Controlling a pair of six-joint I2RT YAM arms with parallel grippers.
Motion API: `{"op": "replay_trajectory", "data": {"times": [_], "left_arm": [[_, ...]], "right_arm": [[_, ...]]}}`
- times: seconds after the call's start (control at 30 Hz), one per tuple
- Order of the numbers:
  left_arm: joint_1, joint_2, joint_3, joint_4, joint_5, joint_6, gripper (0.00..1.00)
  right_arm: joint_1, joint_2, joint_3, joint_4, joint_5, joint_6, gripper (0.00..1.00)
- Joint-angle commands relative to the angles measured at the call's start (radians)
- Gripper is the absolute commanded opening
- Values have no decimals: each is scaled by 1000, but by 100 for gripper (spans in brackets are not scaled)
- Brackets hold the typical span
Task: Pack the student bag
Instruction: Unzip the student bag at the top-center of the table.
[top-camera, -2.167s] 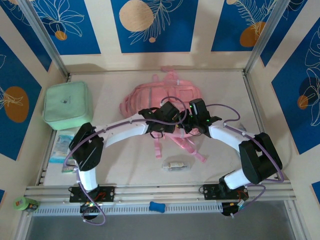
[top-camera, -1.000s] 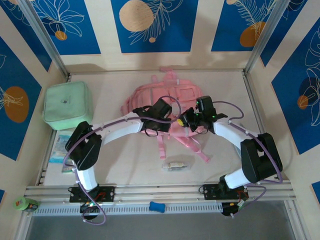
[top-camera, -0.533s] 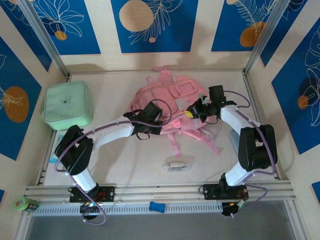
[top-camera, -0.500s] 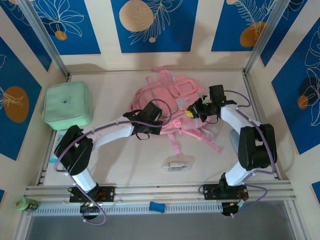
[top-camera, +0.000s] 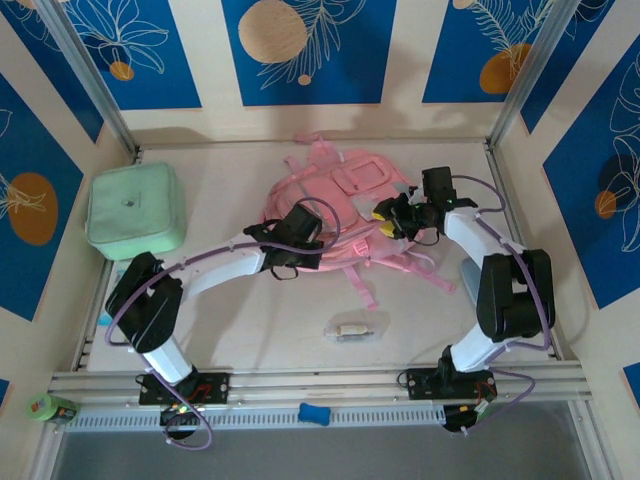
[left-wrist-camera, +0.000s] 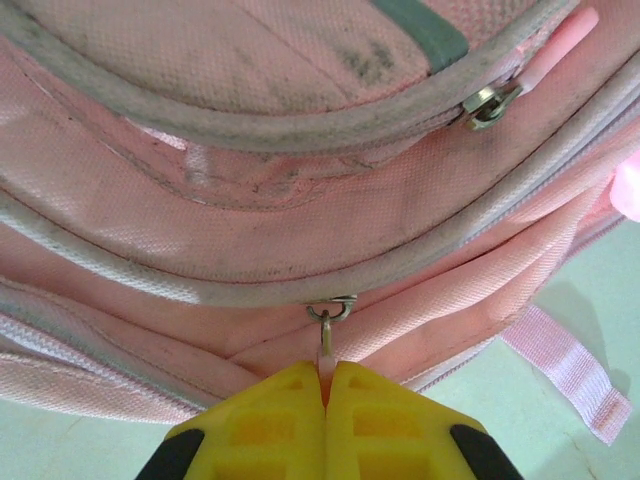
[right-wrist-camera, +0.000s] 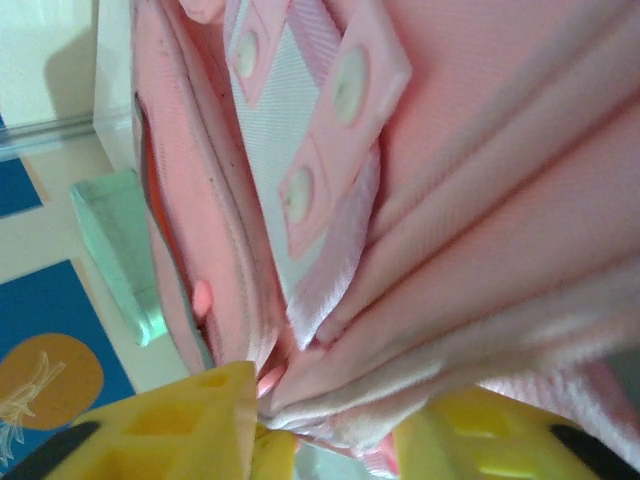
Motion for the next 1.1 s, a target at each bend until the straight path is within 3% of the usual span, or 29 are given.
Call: {"op": "replay_trajectory", "data": {"times": [0.0,0.2,0.43,0.6,0.9,1.07], "left_arm": [[5,6,26,-9,5,-5,0],[6,21,36,-2,12,-14,0],[6,21,35,1,2,-19,0],[5,18,25,13,13,-21,0],[1,-20,-15,-25,-28,-18,0],[-1,-55,-82,-30,-73,-36,0]], "right_arm": [[46,-114,-65,34,-33,89,49],[244,-168,-192,172,95,327,57],[349,-54,-174,262,235,464,56],[356,49,-112,290,272,446,45],[335,70,-44,152,270,213,4],[228,35,-53,111,139,41,0]]}}
